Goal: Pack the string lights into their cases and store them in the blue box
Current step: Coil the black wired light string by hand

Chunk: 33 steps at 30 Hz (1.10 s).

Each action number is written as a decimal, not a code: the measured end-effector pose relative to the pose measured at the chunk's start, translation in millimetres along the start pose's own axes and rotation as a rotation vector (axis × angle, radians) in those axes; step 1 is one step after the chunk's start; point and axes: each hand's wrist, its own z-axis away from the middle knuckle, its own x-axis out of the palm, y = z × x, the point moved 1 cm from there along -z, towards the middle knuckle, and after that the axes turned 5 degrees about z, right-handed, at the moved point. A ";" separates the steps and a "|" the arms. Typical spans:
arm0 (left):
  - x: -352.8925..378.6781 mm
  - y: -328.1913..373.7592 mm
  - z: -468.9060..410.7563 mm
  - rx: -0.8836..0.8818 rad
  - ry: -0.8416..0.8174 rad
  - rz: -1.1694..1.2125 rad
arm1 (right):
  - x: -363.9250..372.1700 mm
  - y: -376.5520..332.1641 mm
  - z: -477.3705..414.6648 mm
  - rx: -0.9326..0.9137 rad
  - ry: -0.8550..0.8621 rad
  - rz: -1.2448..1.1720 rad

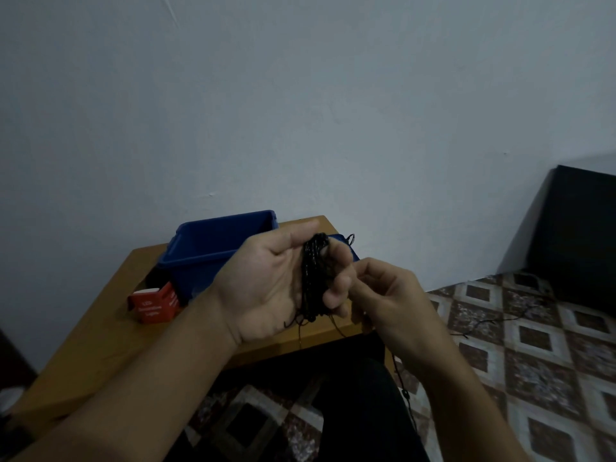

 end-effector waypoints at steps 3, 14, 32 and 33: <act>-0.1 -0.4 0.5 0.035 0.008 0.035 | 1.8 2.0 -0.5 0.006 -0.029 0.021; 1.1 5.6 0.0 0.170 0.039 0.168 | 4.7 11.1 -4.3 0.027 -0.073 -0.015; 8.8 4.8 -2.2 0.315 0.214 0.142 | 11.0 5.6 0.7 0.096 -0.171 0.094; 9.3 4.7 -2.1 0.321 0.218 0.152 | 11.9 5.1 1.0 0.102 -0.173 0.092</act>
